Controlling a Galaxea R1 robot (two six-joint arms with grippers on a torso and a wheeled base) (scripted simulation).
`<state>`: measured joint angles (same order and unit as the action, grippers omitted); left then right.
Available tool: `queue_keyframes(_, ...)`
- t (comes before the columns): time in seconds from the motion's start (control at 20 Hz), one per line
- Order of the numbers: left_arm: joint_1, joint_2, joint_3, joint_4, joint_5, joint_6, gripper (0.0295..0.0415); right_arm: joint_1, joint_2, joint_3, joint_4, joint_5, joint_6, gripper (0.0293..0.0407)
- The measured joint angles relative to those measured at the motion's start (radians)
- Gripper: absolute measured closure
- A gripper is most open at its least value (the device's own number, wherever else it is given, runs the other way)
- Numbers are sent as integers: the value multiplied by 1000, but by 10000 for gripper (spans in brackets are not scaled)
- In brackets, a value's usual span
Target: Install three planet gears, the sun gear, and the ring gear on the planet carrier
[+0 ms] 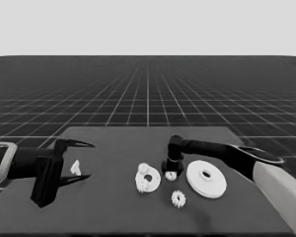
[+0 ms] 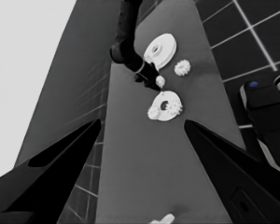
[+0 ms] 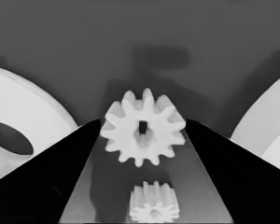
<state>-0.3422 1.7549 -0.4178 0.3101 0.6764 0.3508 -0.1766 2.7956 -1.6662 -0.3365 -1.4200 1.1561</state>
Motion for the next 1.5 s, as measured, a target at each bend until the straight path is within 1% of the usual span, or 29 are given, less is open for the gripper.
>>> queue_keyframes(0.1, 0, 0, 0, 0, 0, 0, 326, -1, 1, -2, -1, 1, -1, 315)
queue_keyframes(0.2, 0, 0, 0, 0, 0, 0, 326, -2, 1, -3, -2, 2, -1, 386)
queue_keyframes(0.25, 0, 0, 0, 0, 0, 0, 326, -1, 1, -3, -2, 2, -1, 387)
queue_keyframes(0.6, 0, 0, 0, 0, 0, 0, 326, -1, 1, -3, -2, 2, -1, 387)
queue_keyframes(0.65, 0, 0, 0, 0, 0, 0, 326, 59, -29, 81, 57, -46, 41, 387)
queue_keyframes(0.7, 0, 0, 0, 0, 0, 0, 326, 115, -40, 117, 100, -68, 60, 387)
queue_keyframes(0.75, 0, 0, 0, 0, 0, 0, 326, 148, -44, 130, 127, -79, 67, 388)
queue_keyframes(0.85, 0, 0, 0, 0, 0, 0, 326, 177, -46, 139, 154, -88, 72, 388)
queue_keyframes(1.1, 0, 0, 0, 0, 0, 0, 326, 189, -47, 140, 167, -93, 72, 388)
queue_keyframes(1.25, 0, 0, 0, 0, 0, 0, 326, 185, 87, 111, 158, -108, 174, 388)
queue_keyframes(1.5, 0, 0, 0, 0, 0, 0, 326, 185, 121, 93, 157, -111, 192, 388)
